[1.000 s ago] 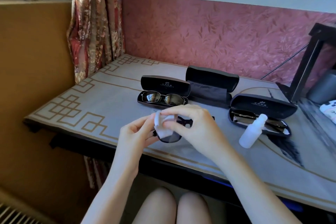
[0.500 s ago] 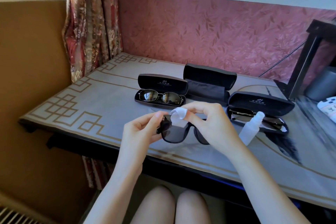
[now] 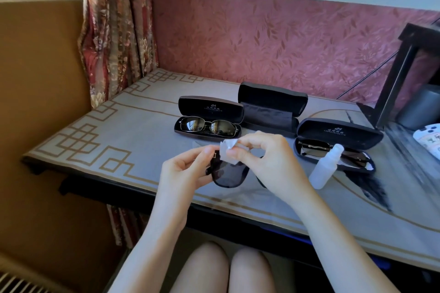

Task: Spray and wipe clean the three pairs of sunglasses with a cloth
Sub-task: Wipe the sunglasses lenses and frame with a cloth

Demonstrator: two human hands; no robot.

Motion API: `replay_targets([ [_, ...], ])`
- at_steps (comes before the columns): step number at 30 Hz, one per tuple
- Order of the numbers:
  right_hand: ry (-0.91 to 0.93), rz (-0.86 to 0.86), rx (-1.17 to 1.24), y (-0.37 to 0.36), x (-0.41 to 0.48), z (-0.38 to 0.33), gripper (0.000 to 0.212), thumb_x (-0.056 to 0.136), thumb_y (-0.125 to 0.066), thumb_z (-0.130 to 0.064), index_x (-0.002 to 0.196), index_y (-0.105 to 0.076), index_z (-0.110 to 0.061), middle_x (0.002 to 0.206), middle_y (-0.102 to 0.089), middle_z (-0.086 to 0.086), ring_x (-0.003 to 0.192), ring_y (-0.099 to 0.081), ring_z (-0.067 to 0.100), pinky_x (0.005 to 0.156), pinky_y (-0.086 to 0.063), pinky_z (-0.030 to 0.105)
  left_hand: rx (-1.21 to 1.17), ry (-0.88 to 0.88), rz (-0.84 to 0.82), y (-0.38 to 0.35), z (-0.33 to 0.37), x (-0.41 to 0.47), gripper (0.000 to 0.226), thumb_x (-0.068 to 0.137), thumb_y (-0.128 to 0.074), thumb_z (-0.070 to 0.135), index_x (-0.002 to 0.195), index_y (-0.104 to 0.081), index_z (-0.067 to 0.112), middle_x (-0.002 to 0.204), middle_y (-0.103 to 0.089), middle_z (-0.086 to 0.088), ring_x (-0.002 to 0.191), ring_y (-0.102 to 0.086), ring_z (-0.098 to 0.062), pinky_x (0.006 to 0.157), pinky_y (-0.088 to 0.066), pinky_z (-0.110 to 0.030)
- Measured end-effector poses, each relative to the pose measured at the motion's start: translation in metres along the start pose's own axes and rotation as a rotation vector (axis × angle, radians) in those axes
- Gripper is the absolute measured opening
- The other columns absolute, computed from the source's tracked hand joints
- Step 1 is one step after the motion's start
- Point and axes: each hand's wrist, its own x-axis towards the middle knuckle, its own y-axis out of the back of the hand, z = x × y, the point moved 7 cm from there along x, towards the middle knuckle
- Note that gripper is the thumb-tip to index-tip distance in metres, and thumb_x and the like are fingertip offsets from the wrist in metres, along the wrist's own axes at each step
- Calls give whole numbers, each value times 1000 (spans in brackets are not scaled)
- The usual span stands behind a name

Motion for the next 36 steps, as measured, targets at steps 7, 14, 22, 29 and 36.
replay_targets([
  [7,18,-47,-134,-11,-6,-6,13,76,-77,-43,85,-70,-36,88,-60,-11,96,-46,2,82,-33,12,8,-11,-35,-7,-1,-3,21,95,-53,13,96,-74,14,91,-77,-6,88,-73,-18,66,-55,-17],
  [14,42,-28,-32,-5,3,-7,12,83,-73,-36,73,-70,-29,73,-60,-6,86,-52,10,80,-40,21,-8,13,-23,-3,-1,0,20,94,-54,15,99,-74,11,95,-76,-10,94,-72,-22,67,-55,-18],
  [22,-26,-115,7,5,-12,8,13,72,-80,-36,72,-67,-36,89,-61,-10,100,-50,-2,84,-35,13,-19,23,-10,3,-1,2,25,87,-57,26,99,-74,12,93,-76,-9,91,-73,-21,68,-55,-19],
  [29,11,-33,7,15,-5,4,19,84,-71,-30,71,-74,-18,88,-70,4,96,-50,10,76,-32,2,-9,35,-15,3,-2,2,24,90,-56,23,99,-74,11,95,-76,-12,91,-73,-22,67,-55,-19],
  [36,36,-123,37,44,-17,19,32,91,-54,-38,62,-67,-38,92,-68,-13,106,-58,3,94,-35,17,-25,41,8,12,1,4,27,83,-56,32,94,-75,16,86,-77,-7,77,-73,-14,66,-55,-17],
])
